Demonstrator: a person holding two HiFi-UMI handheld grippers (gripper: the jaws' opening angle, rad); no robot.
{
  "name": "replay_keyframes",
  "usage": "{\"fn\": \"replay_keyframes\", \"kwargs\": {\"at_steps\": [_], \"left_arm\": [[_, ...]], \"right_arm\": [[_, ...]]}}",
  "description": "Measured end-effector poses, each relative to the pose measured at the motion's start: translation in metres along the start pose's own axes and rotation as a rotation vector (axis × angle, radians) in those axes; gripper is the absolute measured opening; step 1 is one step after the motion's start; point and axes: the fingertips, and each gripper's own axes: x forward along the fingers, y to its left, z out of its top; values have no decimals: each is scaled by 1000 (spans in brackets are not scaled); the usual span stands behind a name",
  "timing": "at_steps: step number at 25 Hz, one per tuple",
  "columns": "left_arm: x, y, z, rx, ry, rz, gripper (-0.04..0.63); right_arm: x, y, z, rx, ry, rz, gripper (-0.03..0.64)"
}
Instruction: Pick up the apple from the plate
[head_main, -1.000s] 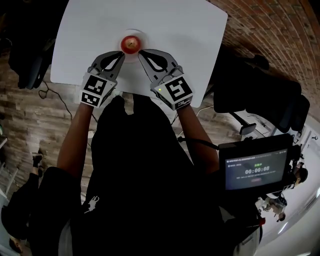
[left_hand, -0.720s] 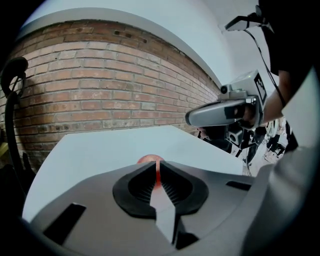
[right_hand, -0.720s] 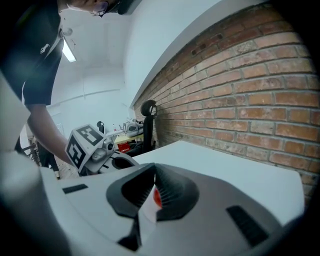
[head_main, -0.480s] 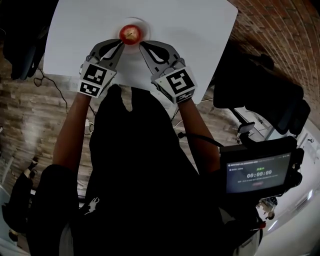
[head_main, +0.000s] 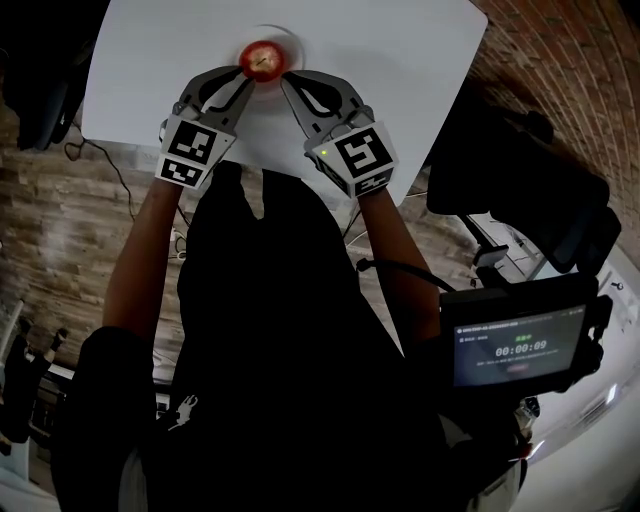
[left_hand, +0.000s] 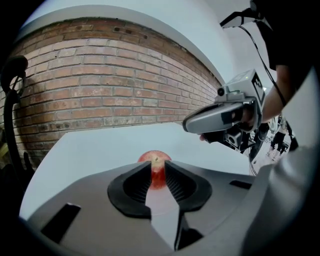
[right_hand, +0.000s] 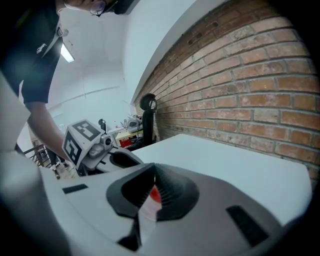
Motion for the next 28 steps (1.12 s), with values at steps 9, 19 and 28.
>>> {"fn": "replay_keyframes", "kwargs": {"at_steps": [9,19,28], "left_arm": [[-1,5,-8,-1,14,19,110],[0,9,-13,5,25,26,199],[3,7,-16,25,35,16,248]], "right_arm": [[6,3,-2,-1,7,12,5],[10,2,1,-5,8,14,5],[12,1,2,-4,7,15,5]]}}
